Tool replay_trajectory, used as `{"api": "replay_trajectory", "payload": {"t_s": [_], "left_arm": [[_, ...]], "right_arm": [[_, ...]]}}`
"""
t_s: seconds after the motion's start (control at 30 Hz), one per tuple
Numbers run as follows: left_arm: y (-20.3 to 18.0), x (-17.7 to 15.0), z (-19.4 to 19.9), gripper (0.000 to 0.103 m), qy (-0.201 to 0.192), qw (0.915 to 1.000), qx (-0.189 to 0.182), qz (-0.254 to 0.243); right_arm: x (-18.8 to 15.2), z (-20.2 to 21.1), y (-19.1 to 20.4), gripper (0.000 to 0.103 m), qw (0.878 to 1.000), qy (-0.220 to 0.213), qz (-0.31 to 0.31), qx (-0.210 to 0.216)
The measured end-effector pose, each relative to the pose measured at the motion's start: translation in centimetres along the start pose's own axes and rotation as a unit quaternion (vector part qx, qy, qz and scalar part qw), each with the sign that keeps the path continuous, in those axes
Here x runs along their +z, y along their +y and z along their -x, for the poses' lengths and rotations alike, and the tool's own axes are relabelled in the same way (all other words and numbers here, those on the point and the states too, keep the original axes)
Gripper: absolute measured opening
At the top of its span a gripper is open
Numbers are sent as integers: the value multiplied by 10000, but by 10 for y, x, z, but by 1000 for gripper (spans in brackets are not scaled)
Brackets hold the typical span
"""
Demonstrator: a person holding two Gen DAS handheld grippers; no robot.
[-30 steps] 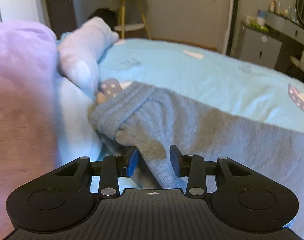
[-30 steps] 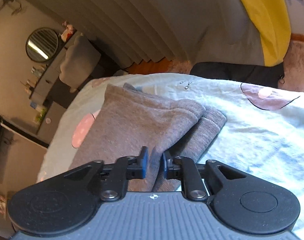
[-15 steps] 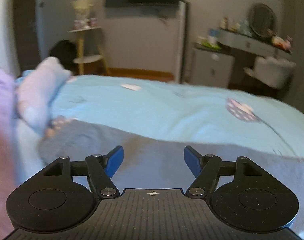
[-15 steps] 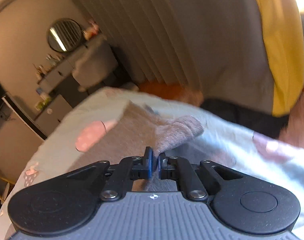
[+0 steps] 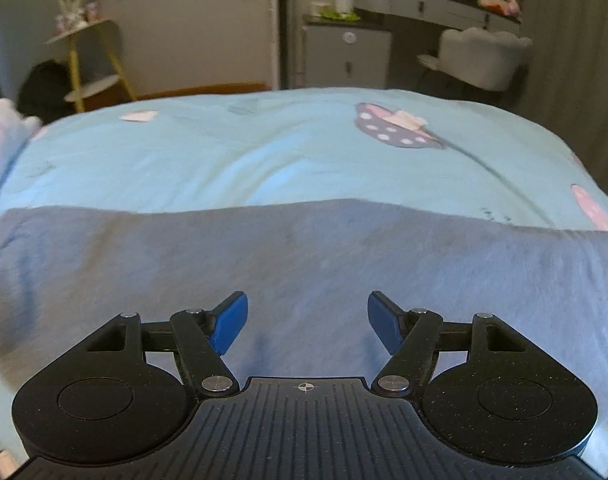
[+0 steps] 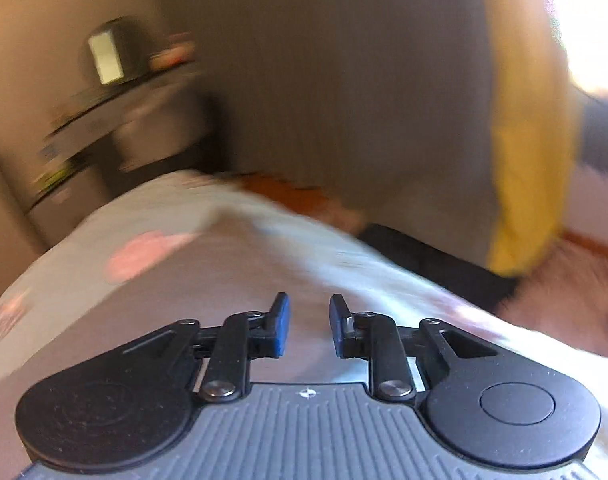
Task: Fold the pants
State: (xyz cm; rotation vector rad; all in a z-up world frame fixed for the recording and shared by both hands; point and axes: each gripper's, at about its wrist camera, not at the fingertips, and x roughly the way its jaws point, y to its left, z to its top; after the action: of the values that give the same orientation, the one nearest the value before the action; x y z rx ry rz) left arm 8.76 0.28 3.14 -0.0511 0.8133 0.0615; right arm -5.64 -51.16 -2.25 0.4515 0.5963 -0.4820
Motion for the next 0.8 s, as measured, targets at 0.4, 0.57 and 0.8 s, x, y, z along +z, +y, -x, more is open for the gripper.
{"api": "replay_trajectory", "payload": {"t_s": [0.4, 0.57, 0.8], "left_arm": [[-22, 11, -80, 89, 346, 9979, 314, -441], [-12, 12, -86, 103, 289, 9980, 364, -419], [9, -4, -54, 98, 340, 9981, 295, -415]], "right_arm": [[-74, -57, 244, 36, 9307, 1151, 2721, 2156], [-80, -76, 257, 44, 9333, 995, 2895, 1876], [-50, -63, 171, 49, 9637, 1200, 1468, 1880]]}}
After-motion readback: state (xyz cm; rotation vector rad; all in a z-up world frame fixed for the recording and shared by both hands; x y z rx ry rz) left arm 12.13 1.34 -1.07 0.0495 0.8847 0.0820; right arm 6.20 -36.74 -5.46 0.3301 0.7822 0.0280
